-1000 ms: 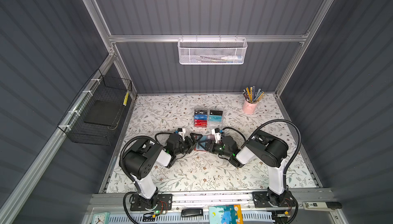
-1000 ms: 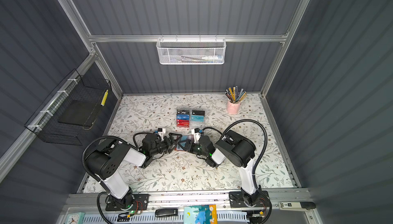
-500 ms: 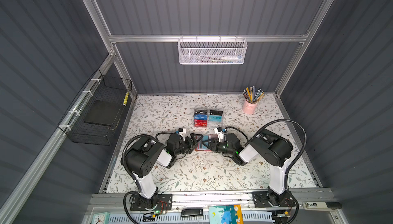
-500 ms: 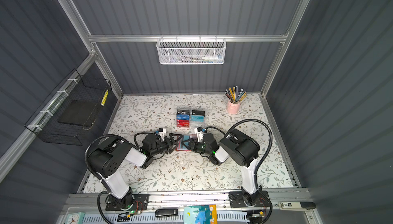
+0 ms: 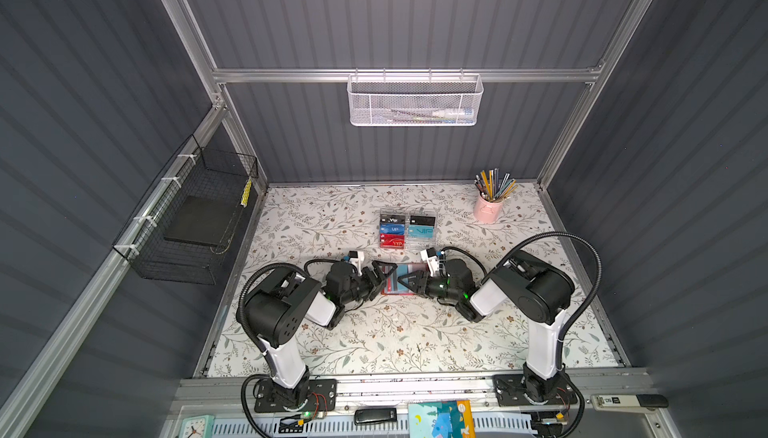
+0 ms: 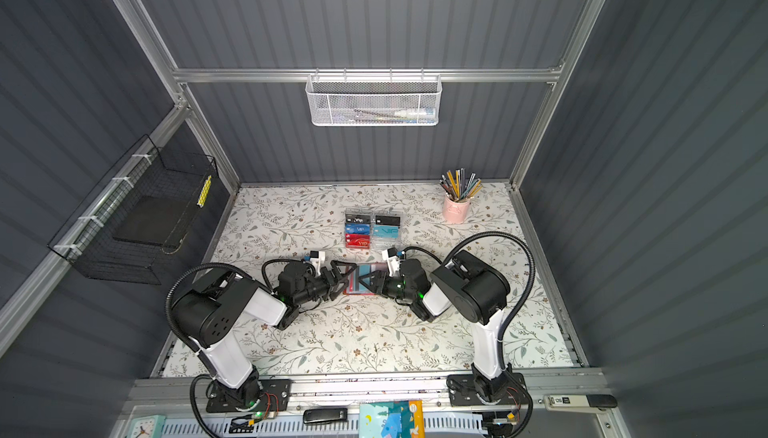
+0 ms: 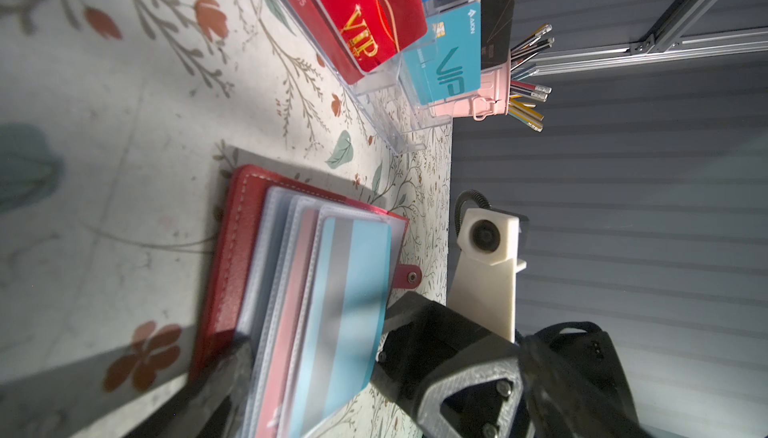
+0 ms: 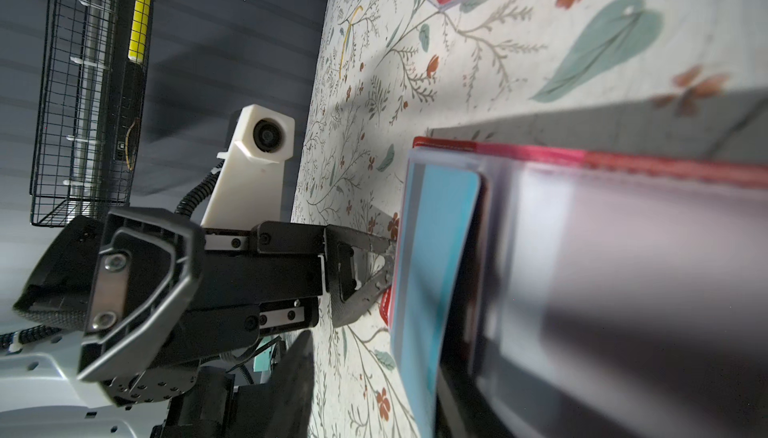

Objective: Take the credit cards out of the card holder

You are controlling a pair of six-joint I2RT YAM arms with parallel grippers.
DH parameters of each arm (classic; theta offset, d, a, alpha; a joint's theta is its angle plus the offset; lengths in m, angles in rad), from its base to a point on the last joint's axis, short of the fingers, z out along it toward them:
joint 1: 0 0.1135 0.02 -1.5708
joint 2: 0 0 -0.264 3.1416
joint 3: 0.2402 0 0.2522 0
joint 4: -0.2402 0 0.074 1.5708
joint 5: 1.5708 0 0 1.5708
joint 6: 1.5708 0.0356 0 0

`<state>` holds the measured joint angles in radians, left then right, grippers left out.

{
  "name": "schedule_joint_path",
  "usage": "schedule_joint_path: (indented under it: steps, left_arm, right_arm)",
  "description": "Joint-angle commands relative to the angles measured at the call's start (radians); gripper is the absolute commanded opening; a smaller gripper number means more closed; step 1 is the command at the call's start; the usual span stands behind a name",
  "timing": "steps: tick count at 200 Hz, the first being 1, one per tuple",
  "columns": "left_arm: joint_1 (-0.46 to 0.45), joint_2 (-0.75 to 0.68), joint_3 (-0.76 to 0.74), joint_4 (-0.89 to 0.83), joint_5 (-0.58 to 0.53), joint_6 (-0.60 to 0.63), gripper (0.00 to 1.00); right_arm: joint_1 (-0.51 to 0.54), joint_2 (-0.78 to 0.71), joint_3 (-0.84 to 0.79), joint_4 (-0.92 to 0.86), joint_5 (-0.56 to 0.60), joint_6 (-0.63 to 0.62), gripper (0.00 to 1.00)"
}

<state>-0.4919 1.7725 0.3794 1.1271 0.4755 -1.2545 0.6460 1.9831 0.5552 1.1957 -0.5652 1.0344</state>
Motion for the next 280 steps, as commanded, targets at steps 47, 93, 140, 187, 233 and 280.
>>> schedule_joint_path:
  steps: [47,93,140,187,233,280]
  left_arm:
    - [-0.018,0.056,-0.042,-0.171,0.031,-0.013,1.0]
    - [-0.018,0.053,-0.04,-0.176,0.032,-0.014,1.0]
    - [-0.018,0.056,-0.036,-0.175,0.035,-0.011,1.0]
    - [-0.017,0.054,-0.039,-0.174,0.034,-0.012,1.0]
    - [-0.019,0.057,-0.039,-0.174,0.033,-0.012,1.0]
    - [-0.018,0.056,-0.04,-0.176,0.029,-0.011,1.0]
  right_arm:
    - [-0.038,0.017,-0.01,0.016,-0.087,-0.034,0.4]
    - [-0.044,0.02,0.001,-0.011,-0.105,-0.05,0.38]
    - [-0.046,0.032,0.011,-0.04,-0.108,-0.065,0.31]
    - [-0.045,0.042,0.012,-0.032,-0.107,-0.065,0.22]
    - [-0.052,0.046,0.003,-0.023,-0.111,-0.065,0.14]
    - [-0.065,0.043,-0.014,-0.015,-0.125,-0.074,0.08]
